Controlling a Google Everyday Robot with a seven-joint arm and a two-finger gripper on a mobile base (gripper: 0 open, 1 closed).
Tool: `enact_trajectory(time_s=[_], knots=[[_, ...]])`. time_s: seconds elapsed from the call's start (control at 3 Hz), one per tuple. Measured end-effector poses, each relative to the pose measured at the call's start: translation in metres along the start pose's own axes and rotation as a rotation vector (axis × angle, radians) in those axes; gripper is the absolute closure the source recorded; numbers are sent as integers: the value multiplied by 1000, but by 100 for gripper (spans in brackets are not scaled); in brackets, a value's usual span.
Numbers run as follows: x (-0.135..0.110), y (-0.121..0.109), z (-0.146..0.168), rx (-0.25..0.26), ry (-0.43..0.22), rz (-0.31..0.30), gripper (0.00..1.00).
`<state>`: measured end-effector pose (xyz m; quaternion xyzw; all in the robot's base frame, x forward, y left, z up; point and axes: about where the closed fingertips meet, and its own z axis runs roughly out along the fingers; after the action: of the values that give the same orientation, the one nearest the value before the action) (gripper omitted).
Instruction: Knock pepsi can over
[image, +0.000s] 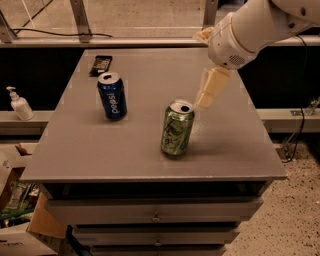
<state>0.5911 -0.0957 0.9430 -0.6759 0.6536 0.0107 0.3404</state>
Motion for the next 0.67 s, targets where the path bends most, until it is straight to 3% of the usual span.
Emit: enact_trajectory(time_s=[0.67], knots=[[-1, 4, -19, -24, 17, 0, 0]])
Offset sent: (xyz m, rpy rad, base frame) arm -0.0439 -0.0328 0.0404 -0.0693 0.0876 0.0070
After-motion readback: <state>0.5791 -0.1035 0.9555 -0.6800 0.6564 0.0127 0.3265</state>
